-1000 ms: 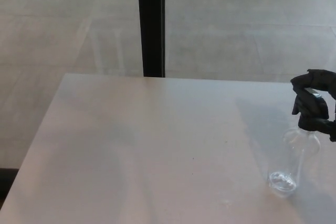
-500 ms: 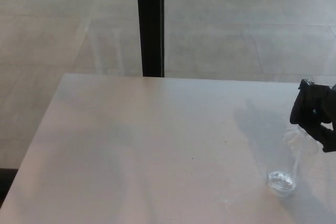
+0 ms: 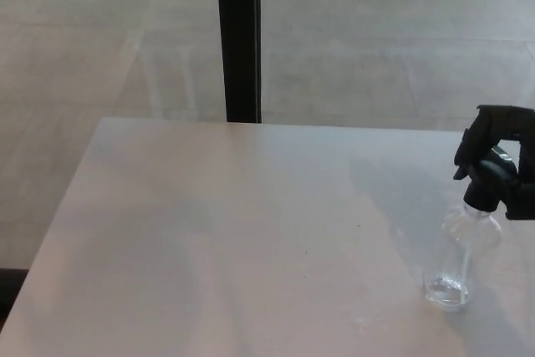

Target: The robot uses its right hand to grab and lift the lid of the spray bottle kept in the middle of the desk and places the lid on the right side of the bottle

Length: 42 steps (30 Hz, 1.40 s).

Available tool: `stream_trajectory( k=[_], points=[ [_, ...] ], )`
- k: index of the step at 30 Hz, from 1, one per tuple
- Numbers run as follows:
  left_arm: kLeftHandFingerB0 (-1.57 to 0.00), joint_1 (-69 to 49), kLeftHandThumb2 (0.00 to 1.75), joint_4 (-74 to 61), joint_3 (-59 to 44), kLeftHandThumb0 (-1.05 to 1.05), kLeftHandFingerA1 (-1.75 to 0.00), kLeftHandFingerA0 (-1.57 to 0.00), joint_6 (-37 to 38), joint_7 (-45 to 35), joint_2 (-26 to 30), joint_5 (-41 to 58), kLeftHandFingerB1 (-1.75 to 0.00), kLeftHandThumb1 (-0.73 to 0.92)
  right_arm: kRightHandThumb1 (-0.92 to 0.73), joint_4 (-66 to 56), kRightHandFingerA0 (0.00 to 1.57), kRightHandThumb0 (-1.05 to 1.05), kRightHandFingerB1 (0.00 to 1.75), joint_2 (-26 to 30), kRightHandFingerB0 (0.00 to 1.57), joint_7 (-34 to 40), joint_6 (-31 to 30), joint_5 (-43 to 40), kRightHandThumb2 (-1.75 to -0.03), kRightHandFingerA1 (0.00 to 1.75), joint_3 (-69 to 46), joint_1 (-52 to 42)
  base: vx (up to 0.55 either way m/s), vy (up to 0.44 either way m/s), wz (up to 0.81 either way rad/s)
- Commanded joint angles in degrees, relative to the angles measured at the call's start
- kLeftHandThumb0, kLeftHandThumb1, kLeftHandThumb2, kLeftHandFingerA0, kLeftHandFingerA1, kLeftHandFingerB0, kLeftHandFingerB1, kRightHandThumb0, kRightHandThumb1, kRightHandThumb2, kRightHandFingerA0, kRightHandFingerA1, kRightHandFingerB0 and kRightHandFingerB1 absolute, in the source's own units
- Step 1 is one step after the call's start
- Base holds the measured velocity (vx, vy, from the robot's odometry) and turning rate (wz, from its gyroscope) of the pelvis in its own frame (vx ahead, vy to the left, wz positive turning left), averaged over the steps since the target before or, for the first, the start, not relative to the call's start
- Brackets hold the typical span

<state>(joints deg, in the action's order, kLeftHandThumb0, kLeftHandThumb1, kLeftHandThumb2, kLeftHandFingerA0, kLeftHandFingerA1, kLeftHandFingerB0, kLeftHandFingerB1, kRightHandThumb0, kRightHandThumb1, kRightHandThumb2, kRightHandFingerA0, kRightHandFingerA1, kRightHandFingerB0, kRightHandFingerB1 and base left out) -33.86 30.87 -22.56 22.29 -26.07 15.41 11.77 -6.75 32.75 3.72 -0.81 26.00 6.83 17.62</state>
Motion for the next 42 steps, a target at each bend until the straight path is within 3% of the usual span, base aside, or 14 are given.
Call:
stream_trajectory(
  k=[1, 17, 21, 23, 25, 27, 28, 30, 31, 33, 34, 37, 38, 42],
  points=[
    [-0.46, -0.2, 0.63, 1.6, 0.5, -0.58, -0.62, -0.46, 4.4, 0.7, 1.5, -1.9, -0.42, 0.76, -0.50, 3.1, 0.89, -0.07, 1.36, -1.2, 0.85, 2.4, 8.7, -3.2, -1.15, 1.59, -4.3, 1.4, 0.00, 0.000, 0.00],
    [-0.44, -0.3, 0.62, 3.0, 1.1, -0.62, -0.60, -0.47, 5.9, 0.6, 2.6, -2.7, -0.42, 0.75, -0.53, 8.5, 0.91, -0.05, 1.29, 0.6, 0.86, -2.3, 9.9, -4.5, -1.05, 1.63, -10.3, 9.4, 0.00, 0.000, 0.00],
    [-0.41, 0.0, 0.63, 4.1, 1.4, -0.62, -0.57, -0.46, 6.3, 0.8, 3.1, -3.1, -0.41, 0.76, -0.75, 7.2, 0.85, -0.25, 0.58, 2.4, 0.72, -6.3, 2.9, -0.2, -0.66, 1.61, -8.6, 11.0, 0.00, 0.000, 0.00],
    [-0.42, 0.0, 0.63, 4.3, 1.7, -0.64, -0.58, -0.46, 6.4, 0.7, 3.2, -3.2, -0.40, 0.75, -0.75, 3.6, 0.86, -0.50, 0.36, 4.9, 0.40, -14.7, -6.5, 3.7, -0.63, 1.00, -5.4, 11.9, 0.00, 0.000, 0.00],
    [-0.42, 0.2, 0.63, 4.5, 1.8, -0.64, -0.58, -0.45, 6.2, 0.6, 3.3, -3.3, -0.40, 0.75, -0.61, 2.7, 0.86, -0.65, 0.44, 6.0, 0.21, -17.1, -8.4, 5.3, -0.92, 0.88, -4.1, 12.2, 0.00, 0.000, 0.00],
    [-0.41, 0.3, 0.63, 5.0, 2.5, -0.66, -0.57, -0.44, 6.6, 1.1, 4.0, -4.9, -0.40, 0.76, -0.89, 1.5, 0.33, -0.92, 0.23, 9.5, 0.11, -29.4, -15.7, 12.4, -0.68, 0.48, 1.9, 14.1, 0.00, 0.000, 0.00],
    [-0.42, 0.4, 0.63, 5.2, 2.7, -0.66, -0.57, -0.44, 6.9, 1.3, 4.1, -5.3, -0.40, 0.75, -0.70, 1.4, 0.21, -0.93, 0.33, 10.7, 0.07, -33.9, -17.8, 14.9, -1.09, 0.54, 4.1, 14.8, 0.00, 0.000, 0.00],
    [-0.42, 0.6, 0.63, 5.3, 2.7, -0.66, -0.57, -0.44, 6.9, 1.4, 4.1, -5.2, -0.40, 0.75, -0.70, 1.4, 0.21, -0.93, 0.33, 11.2, 0.07, -35.8, -18.7, 15.9, -1.09, 0.54, 5.3, 15.4, 0.00, 0.000, 0.00],
    [-0.41, 0.6, 0.63, 5.6, 2.7, -0.66, -0.56, -0.44, 7.2, 1.2, 4.2, -5.2, -0.40, 0.75, -0.92, 1.5, 0.30, -0.95, 0.24, 11.7, 0.14, -38.0, -19.3, 17.0, -0.69, 0.50, 6.4, 15.7, 0.00, 0.000, 0.00],
    [-0.40, 0.5, 0.63, 5.4, 2.8, -0.66, -0.56, -0.44, 7.2, 0.9, 4.2, -5.2, -0.40, 0.75, -0.80, 3.5, 0.38, -1.00, 0.23, 13.4, 0.07, -46.8, -20.6, 19.3, -1.19, 0.64, 10.3, 18.0, 0.00, 0.000, 0.00],
    [-0.41, 0.5, 0.63, 5.6, 3.0, -0.68, -0.56, -0.44, 7.4, 1.4, 4.4, -5.8, -0.40, 0.75, -0.77, 4.6, 0.65, -0.98, 0.26, 13.9, 0.08, -49.5, -20.5, 19.6, -1.19, 0.82, 11.6, 18.7, 0.00, 0.000, 0.00],
    [-0.41, 0.3, 0.63, 4.9, 2.9, -0.67, -0.56, -0.43, 6.5, 1.1, 4.2, -5.3, -0.40, 0.75, -0.77, 5.1, 0.67, -0.98, 0.32, 14.1, 0.07, -50.9, -20.8, 19.2, -1.19, 0.79, 12.4, 19.2, 0.00, 0.000, 0.00],
    [-0.41, 0.6, 0.62, 5.7, 2.9, -0.67, -0.56, -0.43, 6.9, 0.6, 4.4, -5.2, -0.40, 0.75, -0.92, 5.0, 0.75, -1.02, 0.27, 14.3, 0.13, -51.5, -21.0, 18.6, -0.78, 0.85, 12.5, 19.0, 0.00, 0.000, 0.00],
    [-0.42, -0.3, 0.63, 3.9, 3.3, -0.66, -0.57, -0.41, 6.6, 0.7, 4.5, -5.8, -0.41, 0.75, -0.92, 5.1, 0.76, -1.05, 0.31, 14.9, 0.22, -55.9, -21.5, 18.6, -0.79, 1.38, 14.5, 20.2, 0.00, 0.000, 0.00]
  ],
)
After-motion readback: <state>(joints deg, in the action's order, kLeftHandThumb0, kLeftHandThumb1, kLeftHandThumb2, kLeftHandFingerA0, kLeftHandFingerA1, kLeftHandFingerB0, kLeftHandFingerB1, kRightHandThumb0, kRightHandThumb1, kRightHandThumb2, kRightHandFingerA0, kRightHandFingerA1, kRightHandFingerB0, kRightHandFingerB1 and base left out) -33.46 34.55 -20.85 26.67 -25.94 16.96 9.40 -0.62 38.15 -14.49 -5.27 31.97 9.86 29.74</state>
